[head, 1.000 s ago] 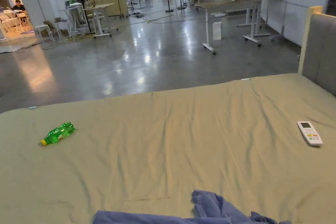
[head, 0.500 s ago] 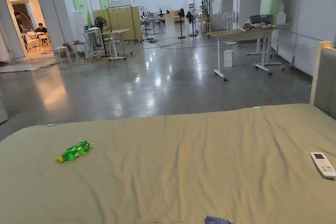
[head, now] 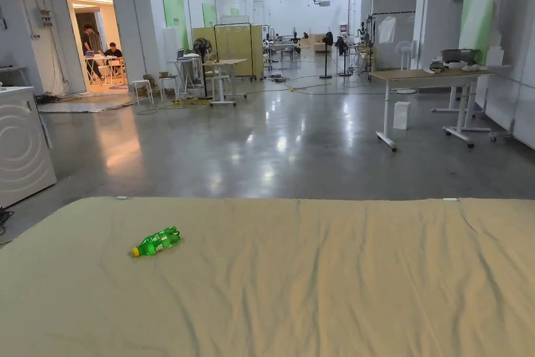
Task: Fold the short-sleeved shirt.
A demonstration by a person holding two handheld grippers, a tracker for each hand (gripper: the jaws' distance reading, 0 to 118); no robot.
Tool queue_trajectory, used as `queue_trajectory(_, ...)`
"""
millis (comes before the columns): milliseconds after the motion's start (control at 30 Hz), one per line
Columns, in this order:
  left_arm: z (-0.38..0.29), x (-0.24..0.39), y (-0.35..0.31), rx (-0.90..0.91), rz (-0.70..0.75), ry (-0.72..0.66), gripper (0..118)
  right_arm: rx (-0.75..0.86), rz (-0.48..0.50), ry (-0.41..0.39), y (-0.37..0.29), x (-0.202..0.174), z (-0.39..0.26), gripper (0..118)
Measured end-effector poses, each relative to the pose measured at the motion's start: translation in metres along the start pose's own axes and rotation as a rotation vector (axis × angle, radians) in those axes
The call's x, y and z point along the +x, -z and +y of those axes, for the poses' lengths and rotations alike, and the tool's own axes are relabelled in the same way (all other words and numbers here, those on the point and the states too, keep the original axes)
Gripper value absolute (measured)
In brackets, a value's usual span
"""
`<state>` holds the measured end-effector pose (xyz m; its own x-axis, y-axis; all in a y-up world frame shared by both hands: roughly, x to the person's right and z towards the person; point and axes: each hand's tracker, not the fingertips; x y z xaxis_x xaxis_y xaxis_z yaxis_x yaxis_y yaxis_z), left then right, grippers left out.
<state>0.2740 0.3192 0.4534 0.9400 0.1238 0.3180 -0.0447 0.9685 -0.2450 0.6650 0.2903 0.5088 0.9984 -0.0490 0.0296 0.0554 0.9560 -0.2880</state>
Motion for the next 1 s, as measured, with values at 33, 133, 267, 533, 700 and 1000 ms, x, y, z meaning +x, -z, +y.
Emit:
queue_trajectory(33, -0.002, 0.0, 0.001, 0.005, 0.003, 0.002, 5, 0.007, 0.0, 0.007, -0.001, 0.0, 0.0, 0)
queue_trajectory(133, -0.004, 0.005, 0.008, -0.013, 0.006, 0.044, 5, 0.009, 0.01, 0.043, 0.0, 0.003, 0.0, 0)
queue_trajectory(267, -0.002, 0.013, 0.009, -0.014, 0.002, 0.098, 5, 0.005, -0.008, 0.037, 0.0, 0.004, -0.001, 0)
queue_trajectory(533, -0.006, 0.007, 0.013, -0.045, -0.006, 0.039, 5, -0.001, -0.001, 0.041, 0.0, 0.004, -0.004, 0)
queue_trajectory(700, -0.01, 0.001, 0.032, -0.125, 0.048, 0.104, 5, -0.027, -0.006, 0.055, 0.005, 0.01, -0.012, 0)
queue_trajectory(1000, -0.034, -0.04, 0.14, -0.289, 0.03, -0.066, 5, -0.121, -0.042, 0.086, 0.02, 0.032, -0.038, 0)
